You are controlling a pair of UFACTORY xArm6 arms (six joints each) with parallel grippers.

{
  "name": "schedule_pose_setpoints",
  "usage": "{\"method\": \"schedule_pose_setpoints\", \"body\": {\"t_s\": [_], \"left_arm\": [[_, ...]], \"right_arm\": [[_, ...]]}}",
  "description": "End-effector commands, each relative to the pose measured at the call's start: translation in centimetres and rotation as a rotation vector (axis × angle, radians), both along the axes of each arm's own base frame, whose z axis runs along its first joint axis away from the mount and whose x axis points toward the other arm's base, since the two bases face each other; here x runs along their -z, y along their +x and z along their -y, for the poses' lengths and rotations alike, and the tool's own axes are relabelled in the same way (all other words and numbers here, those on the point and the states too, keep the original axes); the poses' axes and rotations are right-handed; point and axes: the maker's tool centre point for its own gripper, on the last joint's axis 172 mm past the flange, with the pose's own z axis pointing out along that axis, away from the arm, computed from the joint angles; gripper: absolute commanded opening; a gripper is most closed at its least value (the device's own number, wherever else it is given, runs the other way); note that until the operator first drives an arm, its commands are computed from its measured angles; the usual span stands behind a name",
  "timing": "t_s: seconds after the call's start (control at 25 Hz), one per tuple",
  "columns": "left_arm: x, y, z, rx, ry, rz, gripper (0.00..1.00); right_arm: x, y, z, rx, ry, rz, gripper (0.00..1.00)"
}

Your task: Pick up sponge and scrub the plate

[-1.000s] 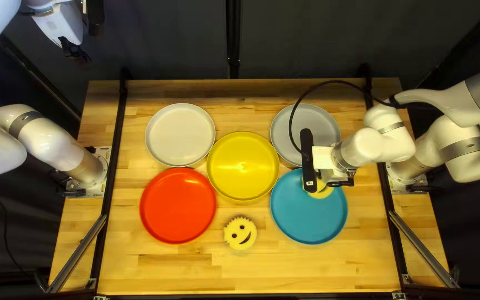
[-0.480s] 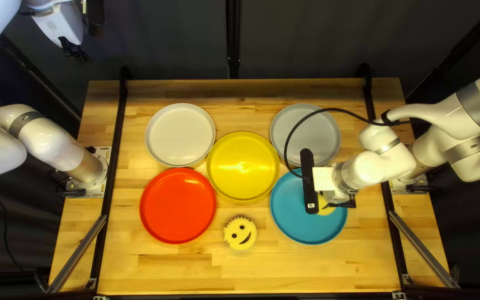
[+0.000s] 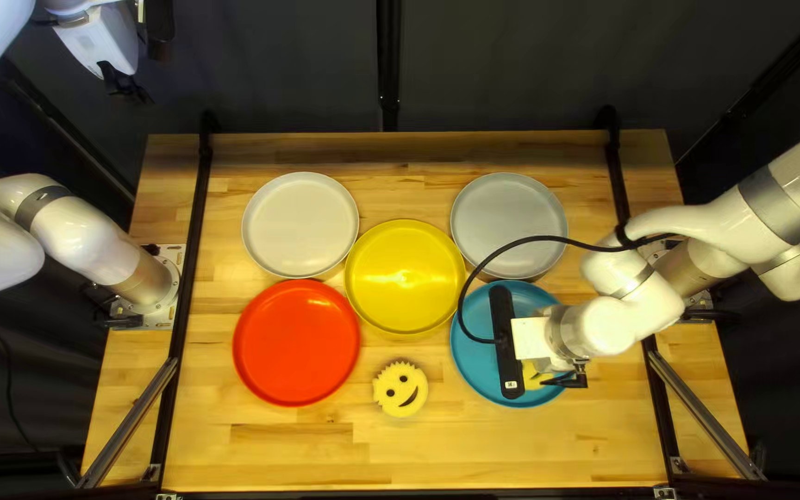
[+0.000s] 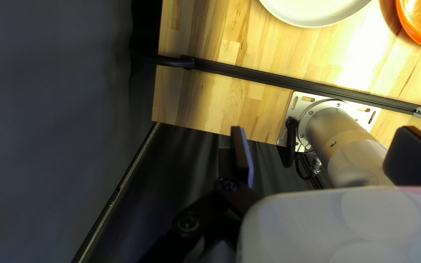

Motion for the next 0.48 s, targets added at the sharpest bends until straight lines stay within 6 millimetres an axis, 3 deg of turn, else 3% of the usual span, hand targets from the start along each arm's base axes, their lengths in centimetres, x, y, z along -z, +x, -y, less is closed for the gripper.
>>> {"method": "schedule_pose_setpoints", "body": {"t_s": [0.04, 0.28, 0.48], "left_arm": [[0.0, 0.0, 0.0, 0.0, 0.0, 0.0, 1.0], [0.0, 0.0, 0.0, 0.0, 0.0, 0.0, 1.0], [0.0, 0.0, 0.0, 0.0, 0.0, 0.0, 1.0]], "right_arm": [[-0.1, 0.5, 2.1, 0.039, 0.016, -0.015, 0.0], [-0.2, 0.6, 5.6, 0.076, 0.017, -0.031, 0.0], [-0.3, 1.5, 6.3, 0.086, 0.018, -0.036, 0.0]]}}
